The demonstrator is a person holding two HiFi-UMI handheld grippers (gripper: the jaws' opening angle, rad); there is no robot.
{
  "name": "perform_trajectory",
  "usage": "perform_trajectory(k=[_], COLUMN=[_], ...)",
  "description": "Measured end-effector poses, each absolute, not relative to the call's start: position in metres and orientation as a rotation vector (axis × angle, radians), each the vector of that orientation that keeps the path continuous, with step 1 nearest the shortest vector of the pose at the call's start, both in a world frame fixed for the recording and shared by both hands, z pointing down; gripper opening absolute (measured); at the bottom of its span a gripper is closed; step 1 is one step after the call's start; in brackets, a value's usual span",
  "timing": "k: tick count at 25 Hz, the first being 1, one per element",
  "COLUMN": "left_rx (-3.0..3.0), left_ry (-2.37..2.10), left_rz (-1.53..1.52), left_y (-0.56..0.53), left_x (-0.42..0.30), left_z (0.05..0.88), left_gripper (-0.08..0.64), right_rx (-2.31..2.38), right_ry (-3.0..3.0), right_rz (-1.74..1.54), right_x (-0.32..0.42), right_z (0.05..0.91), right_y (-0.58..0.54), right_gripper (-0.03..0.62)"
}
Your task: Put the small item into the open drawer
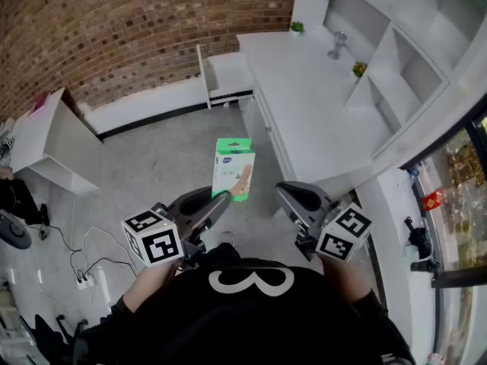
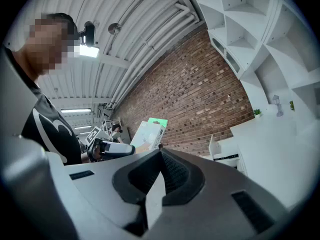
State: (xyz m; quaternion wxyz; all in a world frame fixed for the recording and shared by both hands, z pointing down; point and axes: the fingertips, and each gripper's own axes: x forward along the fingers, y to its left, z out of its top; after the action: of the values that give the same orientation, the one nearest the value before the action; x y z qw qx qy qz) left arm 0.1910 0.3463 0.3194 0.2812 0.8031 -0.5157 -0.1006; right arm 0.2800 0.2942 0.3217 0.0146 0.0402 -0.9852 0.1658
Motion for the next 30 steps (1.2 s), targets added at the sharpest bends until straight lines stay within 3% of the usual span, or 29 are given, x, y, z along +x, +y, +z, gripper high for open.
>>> perform_trajectory(k=[8,22,30], left_rx=[2.15,2.041,2.065], left_ry=[-1.367,-1.321,-1.367], left_rz=[-0.269,-0.262,-0.206], left_y=[0.334,0.249,0.227], left_x=[0.18,0.034,-0.01], left_z=[0.348,0.368,0.362], left_gripper=[0.092,0.092,0.092], right_rx=[0.197,0.242,0.225], right_ry=[-3.024,-2.866,-2.893], right_rz=[0.624,0.771,0.743], right_x=[0.271,0.13,0.087], right_z=[0.352,0.378,0.366], right_y=[0.281,0.198,0.173], right_gripper=[0.011,0.011,0.011])
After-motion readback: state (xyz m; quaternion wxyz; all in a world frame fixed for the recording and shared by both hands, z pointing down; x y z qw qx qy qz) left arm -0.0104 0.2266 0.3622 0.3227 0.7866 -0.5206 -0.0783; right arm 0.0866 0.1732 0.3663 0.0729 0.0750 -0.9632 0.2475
